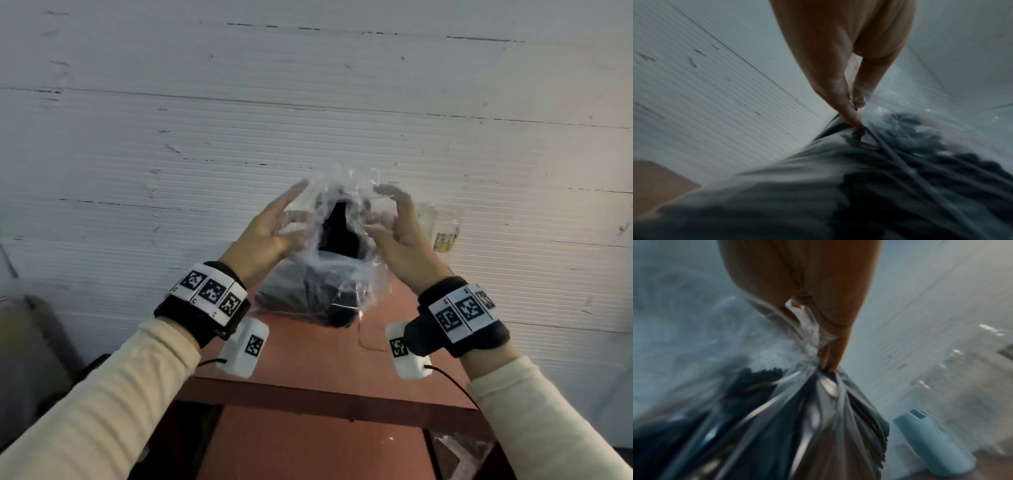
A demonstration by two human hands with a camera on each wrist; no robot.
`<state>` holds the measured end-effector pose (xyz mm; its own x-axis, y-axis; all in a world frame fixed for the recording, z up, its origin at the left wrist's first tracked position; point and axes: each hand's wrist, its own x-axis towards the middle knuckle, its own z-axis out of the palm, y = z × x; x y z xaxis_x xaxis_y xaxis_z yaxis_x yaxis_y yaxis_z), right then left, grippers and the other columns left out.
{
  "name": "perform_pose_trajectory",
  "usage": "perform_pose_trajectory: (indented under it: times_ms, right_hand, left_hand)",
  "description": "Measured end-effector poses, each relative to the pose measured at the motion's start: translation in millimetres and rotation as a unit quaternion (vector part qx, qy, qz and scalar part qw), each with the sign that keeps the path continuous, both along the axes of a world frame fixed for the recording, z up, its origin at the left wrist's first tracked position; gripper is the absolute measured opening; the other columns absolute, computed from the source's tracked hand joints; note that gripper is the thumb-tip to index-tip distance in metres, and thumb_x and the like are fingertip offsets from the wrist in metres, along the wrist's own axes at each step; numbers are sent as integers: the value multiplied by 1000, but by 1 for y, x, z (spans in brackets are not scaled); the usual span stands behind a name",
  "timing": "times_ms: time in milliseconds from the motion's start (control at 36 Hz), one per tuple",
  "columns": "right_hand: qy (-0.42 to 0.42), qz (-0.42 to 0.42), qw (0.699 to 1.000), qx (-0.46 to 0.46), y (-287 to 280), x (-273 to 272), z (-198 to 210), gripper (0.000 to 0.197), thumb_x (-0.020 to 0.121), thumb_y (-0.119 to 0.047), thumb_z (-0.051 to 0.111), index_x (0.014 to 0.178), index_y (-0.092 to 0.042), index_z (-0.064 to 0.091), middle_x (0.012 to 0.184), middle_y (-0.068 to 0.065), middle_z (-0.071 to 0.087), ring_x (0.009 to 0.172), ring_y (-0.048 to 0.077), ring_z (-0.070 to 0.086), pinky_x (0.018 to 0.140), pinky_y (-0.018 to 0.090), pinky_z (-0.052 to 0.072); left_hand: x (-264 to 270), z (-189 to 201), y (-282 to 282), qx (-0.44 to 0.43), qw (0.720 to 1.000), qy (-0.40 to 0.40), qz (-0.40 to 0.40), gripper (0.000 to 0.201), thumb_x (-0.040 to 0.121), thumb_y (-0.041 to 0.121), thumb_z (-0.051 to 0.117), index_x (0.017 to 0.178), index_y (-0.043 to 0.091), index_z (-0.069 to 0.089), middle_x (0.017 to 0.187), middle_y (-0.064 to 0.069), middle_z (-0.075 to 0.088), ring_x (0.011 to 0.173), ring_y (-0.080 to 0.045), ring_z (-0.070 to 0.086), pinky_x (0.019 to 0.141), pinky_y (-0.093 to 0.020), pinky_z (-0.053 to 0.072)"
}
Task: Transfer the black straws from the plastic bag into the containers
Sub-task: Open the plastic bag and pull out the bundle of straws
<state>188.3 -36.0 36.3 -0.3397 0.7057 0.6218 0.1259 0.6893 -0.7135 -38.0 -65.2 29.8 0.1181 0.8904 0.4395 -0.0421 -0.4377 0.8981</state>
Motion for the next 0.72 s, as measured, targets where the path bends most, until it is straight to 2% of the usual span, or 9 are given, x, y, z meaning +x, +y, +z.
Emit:
perform_pose_trajectory:
  times_ms: [111,250,333,389,444,500,583,667,722]
  right_hand:
    - [90,-31,984,-150,-2,11,-12,44,92,11,35,111,-23,57,66,-4,56,59,14,46,52,22,41]
    - [98,-55,974,-194,-4,15,-20,38,85,6,41,86,-22,66,61,1,52,53,16,42,50,26,35]
    - [38,-9,984,-171,-4,18,-21,11,78,-23,58,88,-25,62,66,0,57,55,16,44,49,24,37]
    - [2,34,986,-166,-3,18,-24,29,74,-36,72,96,-23,57,78,8,66,60,24,49,55,32,42]
    - [-36,31,989,-140,-4,14,-25,46,73,-37,80,103,-19,50,85,16,68,63,28,55,62,37,47]
    - [-95,-23,993,-66,-5,11,-24,44,77,-29,80,104,-17,48,73,-1,60,56,5,49,60,17,43]
    - [-157,-90,982,44,-8,5,-18,26,86,-16,70,101,-19,50,92,-8,50,72,-6,46,67,4,36]
    - [-157,-106,978,86,-7,0,-15,17,91,-13,62,99,-24,53,108,0,41,90,0,46,80,-3,32]
    - [-141,-105,977,118,-5,-1,-13,14,93,-8,58,97,-21,56,114,0,41,97,-5,46,86,-1,31]
  left_hand:
    - [-15,-7,3,-110,992,-40,-43,63,84,-23,43,118,25,67,118,-14,58,100,-30,59,79,-27,58]
    - [-17,-2,-5,-159,985,16,-64,51,70,3,51,115,17,71,104,-16,60,104,-38,52,83,-37,57]
    - [-11,2,-13,-62,988,138,20,35,77,35,61,111,31,70,107,4,70,105,-30,63,89,-42,52]
    - [-9,2,-13,31,957,258,125,32,75,52,70,107,44,67,119,8,58,110,-12,58,96,-32,47]
    - [-7,0,-11,115,921,306,213,32,78,43,77,108,40,67,118,6,46,111,-8,50,98,-27,42]
    - [-7,0,-9,221,871,340,276,33,77,33,81,107,25,70,118,1,41,114,-11,46,104,-29,40]
    - [-10,4,-7,309,815,377,313,31,76,27,82,99,13,68,120,-7,46,115,-21,49,102,-35,43]
    - [-13,9,-8,344,799,377,317,27,79,24,80,92,8,63,114,-7,52,107,-21,56,90,-32,49]
    - [-15,11,-11,342,819,360,287,26,81,23,79,91,10,59,109,-4,56,101,-15,58,86,-25,49]
